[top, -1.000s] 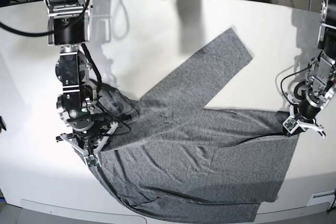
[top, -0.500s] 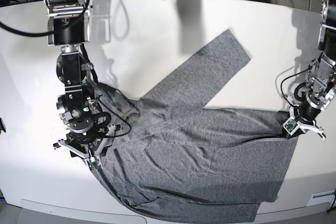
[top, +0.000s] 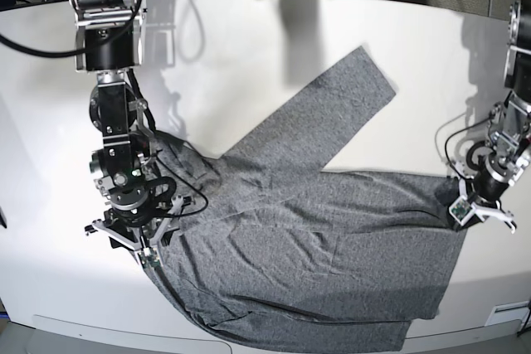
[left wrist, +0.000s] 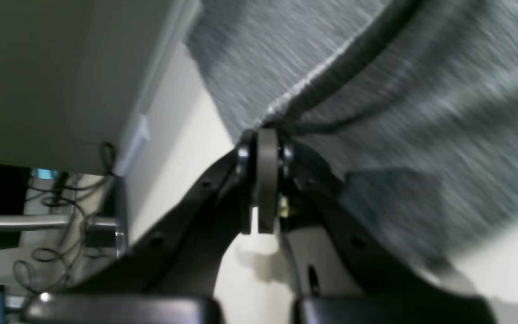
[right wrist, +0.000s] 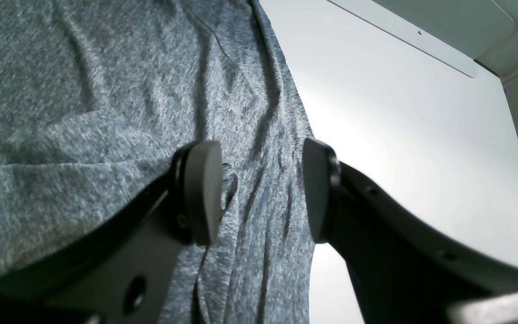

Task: Fold the T-shirt properly
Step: 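Hold the shirt with the right gripper and release with the left gripper, then move the left gripper to the sleeve cuff and grasp it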

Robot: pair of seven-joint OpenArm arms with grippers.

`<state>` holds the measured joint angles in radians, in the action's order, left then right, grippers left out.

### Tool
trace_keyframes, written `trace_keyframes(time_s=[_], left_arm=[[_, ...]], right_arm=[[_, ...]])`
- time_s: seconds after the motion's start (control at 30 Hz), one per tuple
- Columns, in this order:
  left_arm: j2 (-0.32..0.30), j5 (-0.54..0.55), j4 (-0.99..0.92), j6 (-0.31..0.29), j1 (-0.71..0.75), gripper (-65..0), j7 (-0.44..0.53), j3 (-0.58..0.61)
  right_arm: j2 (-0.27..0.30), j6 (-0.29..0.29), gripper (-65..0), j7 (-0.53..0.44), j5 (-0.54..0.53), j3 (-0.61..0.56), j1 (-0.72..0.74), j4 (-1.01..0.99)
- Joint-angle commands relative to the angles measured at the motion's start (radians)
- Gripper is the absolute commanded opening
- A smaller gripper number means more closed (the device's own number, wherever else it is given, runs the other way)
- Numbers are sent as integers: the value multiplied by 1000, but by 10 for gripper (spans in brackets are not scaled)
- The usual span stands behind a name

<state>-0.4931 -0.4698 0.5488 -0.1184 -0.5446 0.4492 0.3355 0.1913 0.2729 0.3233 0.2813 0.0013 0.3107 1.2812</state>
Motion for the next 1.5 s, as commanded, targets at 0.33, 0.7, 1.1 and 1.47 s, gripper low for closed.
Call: trace_keyframes(time_s=[0.33,0.7,1.1,1.47], left_arm=[[-17,11,13,-2,-65,-650,24,-8],[-18,10,13,104,-76,-469,22,-8],[-26,302,14,95,-64,-469,-51,-8],[-66,333,460,97,205,-469,-360,-8]], right_arm=[[5,-11,-359,3,-4,5,29,20],[5,-11,-359,6,-4,5,29,20],[8,-11,-359,6,-131,5,29,20],[65,183,-359,13,-137,5,30,20]])
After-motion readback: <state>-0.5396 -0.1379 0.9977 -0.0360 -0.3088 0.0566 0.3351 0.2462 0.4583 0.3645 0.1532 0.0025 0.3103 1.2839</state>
